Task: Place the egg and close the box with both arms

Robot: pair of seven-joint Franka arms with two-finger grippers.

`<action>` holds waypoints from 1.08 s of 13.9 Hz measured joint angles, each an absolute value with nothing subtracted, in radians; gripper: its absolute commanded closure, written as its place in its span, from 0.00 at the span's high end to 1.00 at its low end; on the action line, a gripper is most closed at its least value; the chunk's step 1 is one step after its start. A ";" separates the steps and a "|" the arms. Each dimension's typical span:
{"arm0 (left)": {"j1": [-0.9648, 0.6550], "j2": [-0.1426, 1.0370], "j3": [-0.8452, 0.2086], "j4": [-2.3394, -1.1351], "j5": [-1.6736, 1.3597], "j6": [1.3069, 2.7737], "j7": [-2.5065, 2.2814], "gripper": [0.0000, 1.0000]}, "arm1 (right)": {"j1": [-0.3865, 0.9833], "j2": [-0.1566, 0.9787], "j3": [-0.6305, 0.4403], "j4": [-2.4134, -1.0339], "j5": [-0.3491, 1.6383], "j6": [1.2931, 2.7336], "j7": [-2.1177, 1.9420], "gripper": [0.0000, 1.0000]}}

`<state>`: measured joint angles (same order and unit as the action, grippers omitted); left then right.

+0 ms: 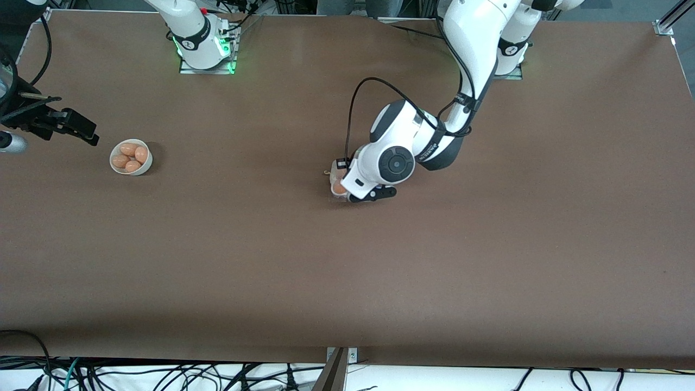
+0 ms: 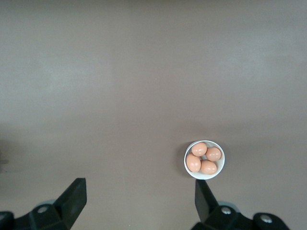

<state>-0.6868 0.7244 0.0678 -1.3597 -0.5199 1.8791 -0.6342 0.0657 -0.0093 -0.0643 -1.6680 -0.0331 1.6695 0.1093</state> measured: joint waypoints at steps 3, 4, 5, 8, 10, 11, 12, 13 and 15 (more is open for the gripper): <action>-0.683 0.719 0.103 -1.287 -0.381 1.867 -0.632 0.95 | 0.066 -0.009 -0.064 -1.668 -0.033 1.670 0.109 1.00; -0.683 0.712 0.105 -1.269 -0.304 1.856 -0.633 1.00 | 0.066 -0.009 -0.064 -1.668 -0.033 1.670 0.109 1.00; -0.683 0.700 0.110 -1.257 -0.231 1.846 -0.633 1.00 | 0.066 -0.009 -0.064 -1.668 -0.033 1.670 0.109 1.00; -0.655 0.633 0.143 -1.237 -0.113 1.799 -0.635 1.00 | 0.066 -0.009 -0.064 -1.668 -0.033 1.671 0.109 1.00; -0.585 0.588 0.158 -1.222 -0.099 1.758 -0.634 1.00 | 0.066 -0.009 -0.063 -1.668 -0.033 1.671 0.108 1.00; -0.543 0.576 0.160 -1.200 -0.098 1.738 -0.632 1.00 | 0.066 -0.009 -0.062 -1.668 -0.033 1.671 0.108 1.00; -0.505 0.569 0.164 -1.171 -0.094 1.716 -0.629 1.00 | 0.066 -0.009 -0.062 -1.668 -0.033 1.671 0.108 1.00; -0.477 0.567 0.171 -1.142 -0.079 1.694 -0.617 1.00 | 0.066 -0.009 -0.062 -1.668 -0.033 1.671 0.108 1.00; -0.434 0.567 0.177 -1.103 -0.031 1.628 -0.547 1.00 | 0.066 -0.009 -0.062 -1.668 -0.033 1.671 0.108 1.00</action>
